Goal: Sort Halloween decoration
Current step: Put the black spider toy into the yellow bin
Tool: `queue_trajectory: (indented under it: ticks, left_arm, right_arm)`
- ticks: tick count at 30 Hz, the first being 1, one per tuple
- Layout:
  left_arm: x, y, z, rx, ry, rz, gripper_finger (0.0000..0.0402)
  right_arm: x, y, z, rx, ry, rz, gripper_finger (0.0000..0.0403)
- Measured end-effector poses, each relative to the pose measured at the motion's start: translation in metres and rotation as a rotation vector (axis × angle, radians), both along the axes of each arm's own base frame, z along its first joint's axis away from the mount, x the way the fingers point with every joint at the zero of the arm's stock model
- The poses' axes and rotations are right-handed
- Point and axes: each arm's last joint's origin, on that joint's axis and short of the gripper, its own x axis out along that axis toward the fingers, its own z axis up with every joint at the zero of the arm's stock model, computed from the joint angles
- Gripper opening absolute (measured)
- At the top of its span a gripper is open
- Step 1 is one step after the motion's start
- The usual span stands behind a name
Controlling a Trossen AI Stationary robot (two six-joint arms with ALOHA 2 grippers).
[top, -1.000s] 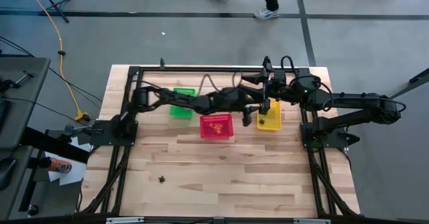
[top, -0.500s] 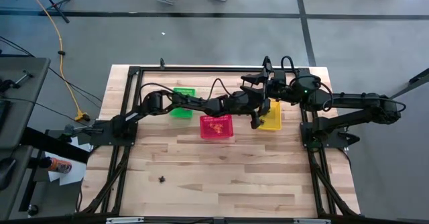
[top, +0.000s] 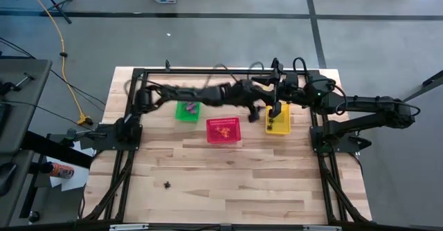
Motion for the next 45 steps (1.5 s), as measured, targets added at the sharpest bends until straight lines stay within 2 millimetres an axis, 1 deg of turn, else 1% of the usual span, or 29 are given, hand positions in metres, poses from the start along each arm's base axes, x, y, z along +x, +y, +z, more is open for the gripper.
queue_trajectory:
  ticks: [3,6,8,9,11,13,15,17,19,23,27,30,33,36,45]
  left_arm:
    - [-0.029,0.019,0.028,0.016,0.136,0.089,0.0224]
    - [-0.062,0.037,0.055,-0.055,0.238,0.184,0.0223]
    - [-0.085,0.046,0.073,-0.108,0.263,0.225,0.0223]
    - [-0.094,0.049,0.081,-0.128,0.255,0.239,0.0223]
    - [-0.114,0.05,0.099,-0.16,0.185,0.252,0.0222]
    - [-0.133,0.045,0.112,-0.175,0.092,0.257,0.0222]
    - [-0.153,0.038,0.119,-0.174,-0.018,0.255,0.0222]
    - [-0.174,0.026,0.118,-0.188,-0.131,0.245,0.0222]
    - [-0.195,0.013,0.112,-0.194,-0.24,0.228,0.0222]
    - [-0.237,-0.016,0.088,-0.238,-0.419,0.182,0.0222]
    - [-0.274,-0.039,0.067,-0.321,-0.556,0.137,0.0222]
    - [-0.293,-0.05,0.058,-0.352,-0.589,0.111,0.0222]
    - [-0.305,-0.057,0.057,-0.339,-0.614,0.082,0.0222]
    - [-0.312,-0.06,0.062,-0.313,-0.632,0.065,0.0222]
    - [-0.314,-0.06,0.062,-0.29,-0.63,0.067,0.0222]
  right_arm:
    - [-0.004,0.0,0.003,-0.019,-0.012,-0.023,0.0177]
    - [-0.01,0.0,0.007,-0.026,-0.029,-0.044,0.0177]
    - [-0.012,0.001,0.009,-0.026,-0.038,-0.048,0.0177]
    - [-0.013,0.001,0.009,-0.027,-0.036,-0.049,0.0177]
    - [-0.015,0.001,0.01,-0.029,-0.038,-0.049,0.0177]
    - [-0.015,0.001,0.01,-0.029,-0.039,-0.049,0.0177]
    - [-0.014,0.001,0.01,-0.028,-0.031,-0.049,0.0177]
    - [-0.014,0.001,0.008,-0.026,-0.018,-0.049,0.0177]
    - [-0.013,0.001,0.006,-0.022,0.01,-0.049,0.0177]
    - [-0.012,0.001,0.002,-0.016,0.05,-0.049,0.0177]
    - [-0.012,0.001,0.0,-0.012,0.073,-0.048,0.0177]
    - [-0.012,0.001,-0.001,-0.012,0.079,-0.049,0.0177]
    - [-0.012,0.001,-0.001,-0.012,0.078,-0.049,0.0177]
    - [-0.012,0.001,-0.001,-0.012,0.078,-0.049,0.0177]
    - [-0.012,0.0,-0.001,-0.012,0.08,-0.049,0.0177]
